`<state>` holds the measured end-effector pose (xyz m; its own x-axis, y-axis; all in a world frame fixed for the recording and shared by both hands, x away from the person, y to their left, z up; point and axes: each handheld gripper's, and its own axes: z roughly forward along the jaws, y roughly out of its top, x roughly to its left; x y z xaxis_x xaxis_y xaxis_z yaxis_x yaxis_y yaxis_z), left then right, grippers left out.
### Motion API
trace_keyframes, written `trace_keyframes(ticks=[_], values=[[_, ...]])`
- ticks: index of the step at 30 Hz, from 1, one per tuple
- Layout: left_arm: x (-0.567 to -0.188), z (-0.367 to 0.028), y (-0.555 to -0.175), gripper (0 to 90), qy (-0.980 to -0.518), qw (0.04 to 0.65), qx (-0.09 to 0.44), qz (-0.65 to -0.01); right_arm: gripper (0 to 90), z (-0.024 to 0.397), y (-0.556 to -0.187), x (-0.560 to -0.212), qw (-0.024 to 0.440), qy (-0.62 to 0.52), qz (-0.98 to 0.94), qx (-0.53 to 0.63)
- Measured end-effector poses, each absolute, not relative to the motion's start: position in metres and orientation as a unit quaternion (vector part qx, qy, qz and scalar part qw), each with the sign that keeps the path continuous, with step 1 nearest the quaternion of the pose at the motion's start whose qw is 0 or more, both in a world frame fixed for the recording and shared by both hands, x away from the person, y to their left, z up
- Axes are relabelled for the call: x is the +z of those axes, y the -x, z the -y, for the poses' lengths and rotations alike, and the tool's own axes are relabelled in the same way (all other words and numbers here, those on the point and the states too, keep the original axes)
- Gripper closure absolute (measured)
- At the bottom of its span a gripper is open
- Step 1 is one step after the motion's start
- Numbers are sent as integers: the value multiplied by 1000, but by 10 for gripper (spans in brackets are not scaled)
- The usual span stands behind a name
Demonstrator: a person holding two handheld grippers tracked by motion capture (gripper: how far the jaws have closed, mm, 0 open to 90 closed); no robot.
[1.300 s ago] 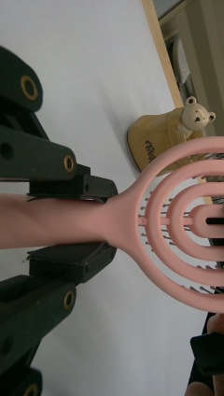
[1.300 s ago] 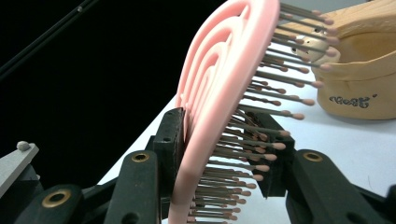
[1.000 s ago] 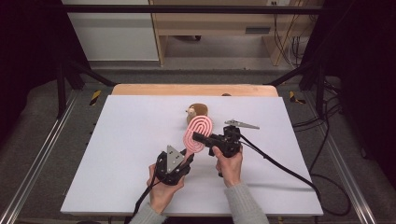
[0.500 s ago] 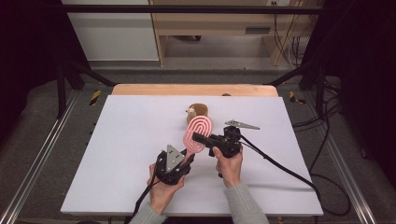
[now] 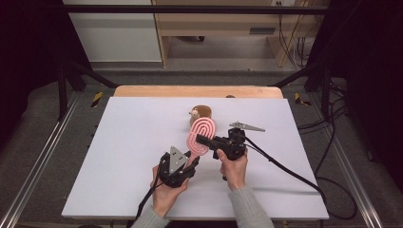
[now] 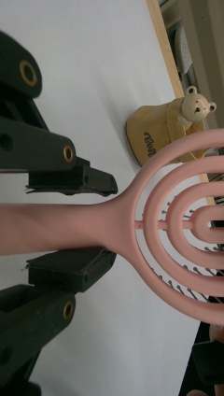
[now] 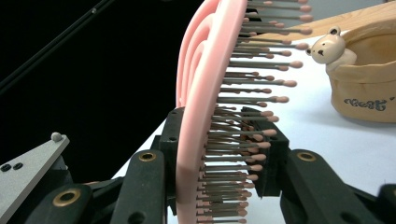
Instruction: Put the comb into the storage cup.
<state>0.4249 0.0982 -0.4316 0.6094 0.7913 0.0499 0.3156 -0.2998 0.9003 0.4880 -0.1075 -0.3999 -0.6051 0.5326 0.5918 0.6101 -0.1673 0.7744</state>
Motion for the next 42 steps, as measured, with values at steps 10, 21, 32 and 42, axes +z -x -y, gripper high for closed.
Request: trace_keyframes(ticks=[10, 21, 32, 42], values=[[-429, -98, -426, 531, -766, 473, 246, -360, 637, 109, -488, -397, 27, 442, 646, -622], [-423, -103, -427, 417, -761, 489, 230, -359, 637, 112, -490, -394, 16, 444, 644, -622], [-406, -112, -437, 221, -769, 521, 176, -325, 637, 120, -492, -386, -1, 446, 642, -623], [-393, -122, -443, 37, -780, 526, 154, -303, 637, 127, -493, -378, -20, 447, 643, -622]])
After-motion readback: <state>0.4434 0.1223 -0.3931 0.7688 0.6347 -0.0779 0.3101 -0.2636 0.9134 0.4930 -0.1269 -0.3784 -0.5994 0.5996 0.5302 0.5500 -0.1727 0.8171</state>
